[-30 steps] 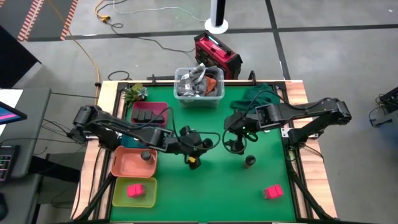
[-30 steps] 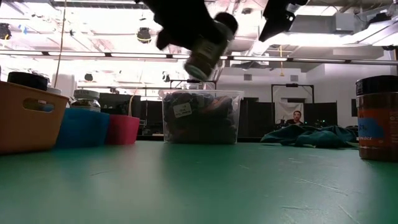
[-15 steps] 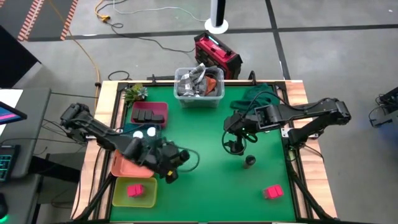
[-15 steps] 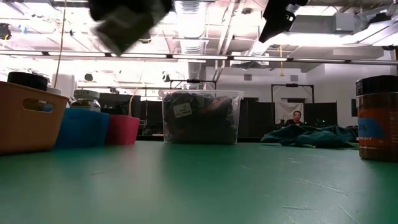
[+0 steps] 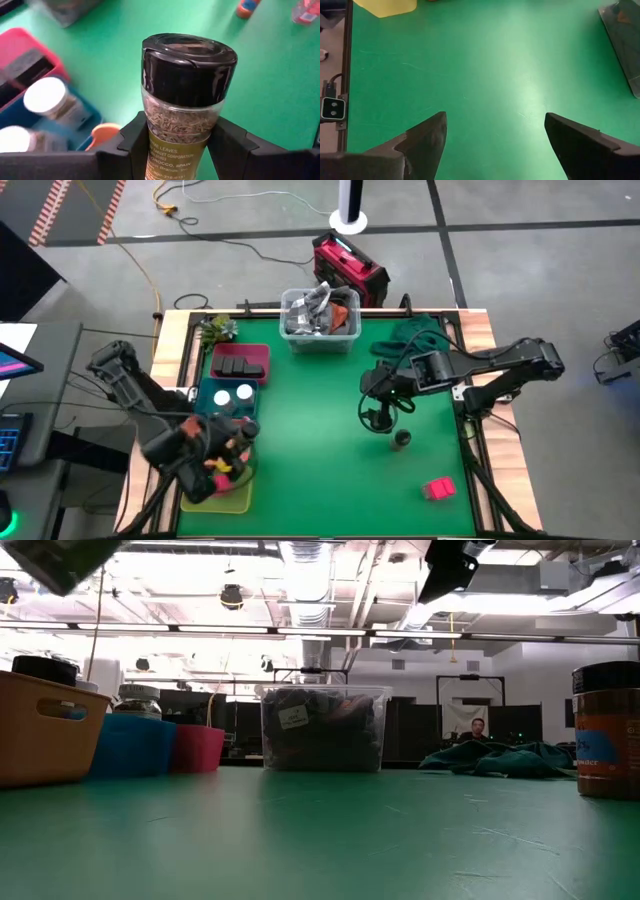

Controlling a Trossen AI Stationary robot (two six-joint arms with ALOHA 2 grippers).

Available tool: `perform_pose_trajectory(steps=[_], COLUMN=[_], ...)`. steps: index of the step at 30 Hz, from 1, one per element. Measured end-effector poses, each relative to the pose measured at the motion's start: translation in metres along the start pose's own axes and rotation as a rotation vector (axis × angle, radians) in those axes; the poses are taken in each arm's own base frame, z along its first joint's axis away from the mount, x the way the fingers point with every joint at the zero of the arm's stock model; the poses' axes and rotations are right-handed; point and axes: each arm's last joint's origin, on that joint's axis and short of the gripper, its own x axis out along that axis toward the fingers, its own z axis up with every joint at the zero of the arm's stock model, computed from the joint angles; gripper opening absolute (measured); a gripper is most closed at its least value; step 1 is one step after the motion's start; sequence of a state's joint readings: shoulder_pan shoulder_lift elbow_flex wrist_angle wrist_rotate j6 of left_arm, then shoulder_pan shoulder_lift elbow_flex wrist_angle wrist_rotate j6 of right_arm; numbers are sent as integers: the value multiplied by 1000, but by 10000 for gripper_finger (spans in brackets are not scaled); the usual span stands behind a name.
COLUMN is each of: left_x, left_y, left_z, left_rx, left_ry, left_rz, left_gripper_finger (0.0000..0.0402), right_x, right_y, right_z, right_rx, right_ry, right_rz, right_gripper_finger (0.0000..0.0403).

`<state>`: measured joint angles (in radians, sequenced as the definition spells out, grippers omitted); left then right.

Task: Sort spices by type
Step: Put the top black seasoning bottle into the orange bin

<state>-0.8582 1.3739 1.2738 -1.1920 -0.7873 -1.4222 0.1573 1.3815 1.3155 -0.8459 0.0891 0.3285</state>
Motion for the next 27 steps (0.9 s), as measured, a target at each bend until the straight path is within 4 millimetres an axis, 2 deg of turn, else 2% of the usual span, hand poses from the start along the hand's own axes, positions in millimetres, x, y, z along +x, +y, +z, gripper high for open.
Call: perform_pose_trajectory(steps=[7,14,21,27], left_x=[-16,-28,-36,-39], left_y=[13,21,31,38], left_z=[-31,-61,-66,-65], left_rx=[-93,-214,-157,-81], left_ry=[-22,-4,-19,-41], left_rz=[29,-19,12,59], left_gripper_finger=[163,163,163,163], right_x=[0,0,0,1], right_y=[5,2,0,-11], right_z=[3,5,6,10], right_rx=[-13,-35,-40,-9], right_ry=[-50,-57,-57,-68], right_rz=[5,0,-1,-24], right_gripper_finger=[360,360,360,360])
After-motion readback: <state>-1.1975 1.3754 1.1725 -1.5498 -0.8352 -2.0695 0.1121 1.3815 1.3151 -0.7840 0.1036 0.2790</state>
